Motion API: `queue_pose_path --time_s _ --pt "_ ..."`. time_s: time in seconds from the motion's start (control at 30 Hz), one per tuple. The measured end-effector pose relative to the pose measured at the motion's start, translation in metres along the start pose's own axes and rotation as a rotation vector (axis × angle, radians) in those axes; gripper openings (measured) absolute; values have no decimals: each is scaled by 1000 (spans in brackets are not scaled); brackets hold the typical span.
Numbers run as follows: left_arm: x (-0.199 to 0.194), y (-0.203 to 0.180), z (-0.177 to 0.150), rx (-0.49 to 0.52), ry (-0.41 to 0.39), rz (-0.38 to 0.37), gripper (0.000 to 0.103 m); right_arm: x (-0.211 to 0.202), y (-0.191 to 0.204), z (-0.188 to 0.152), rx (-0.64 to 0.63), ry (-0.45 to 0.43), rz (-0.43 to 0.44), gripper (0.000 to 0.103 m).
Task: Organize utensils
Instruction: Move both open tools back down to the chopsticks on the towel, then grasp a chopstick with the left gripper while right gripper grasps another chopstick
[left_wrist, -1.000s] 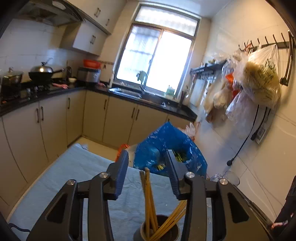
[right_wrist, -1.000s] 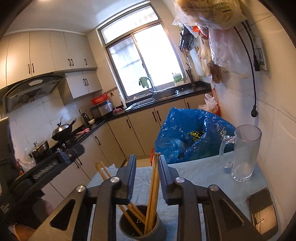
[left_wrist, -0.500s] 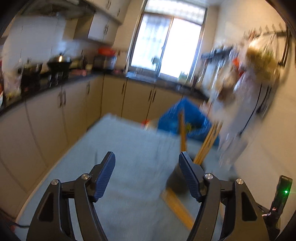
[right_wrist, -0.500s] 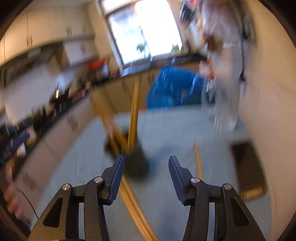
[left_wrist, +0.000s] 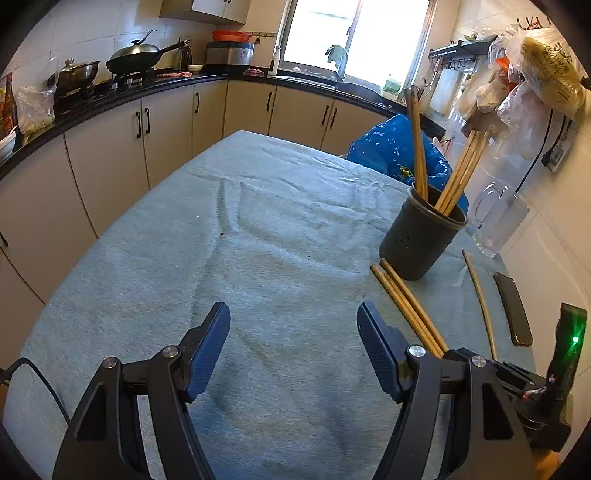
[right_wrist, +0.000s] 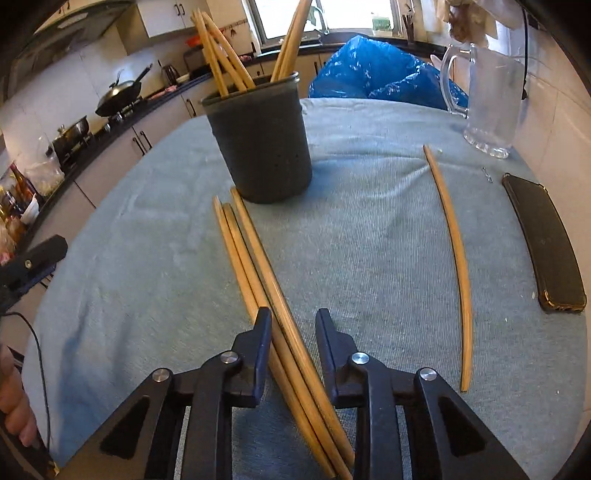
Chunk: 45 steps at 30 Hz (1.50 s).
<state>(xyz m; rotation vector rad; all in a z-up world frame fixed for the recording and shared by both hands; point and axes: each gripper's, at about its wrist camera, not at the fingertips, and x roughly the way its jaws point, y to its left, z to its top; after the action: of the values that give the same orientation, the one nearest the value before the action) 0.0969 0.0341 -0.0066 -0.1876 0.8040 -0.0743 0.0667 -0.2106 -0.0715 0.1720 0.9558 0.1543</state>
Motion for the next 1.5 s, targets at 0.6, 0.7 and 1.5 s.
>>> queue_pose_path --time_s 0.6,0.7,1.5 --pt "38 -13 -10 90 143 59 70 -17 -11 -18 76 11 -51 14" --pt "45 -15 -15 89 183 68 70 -23 -11 -21 73 -3 -17 14" --pt "36 -11 -41 250 308 -35 7 -42 8 -59 -79 137 -100 9"
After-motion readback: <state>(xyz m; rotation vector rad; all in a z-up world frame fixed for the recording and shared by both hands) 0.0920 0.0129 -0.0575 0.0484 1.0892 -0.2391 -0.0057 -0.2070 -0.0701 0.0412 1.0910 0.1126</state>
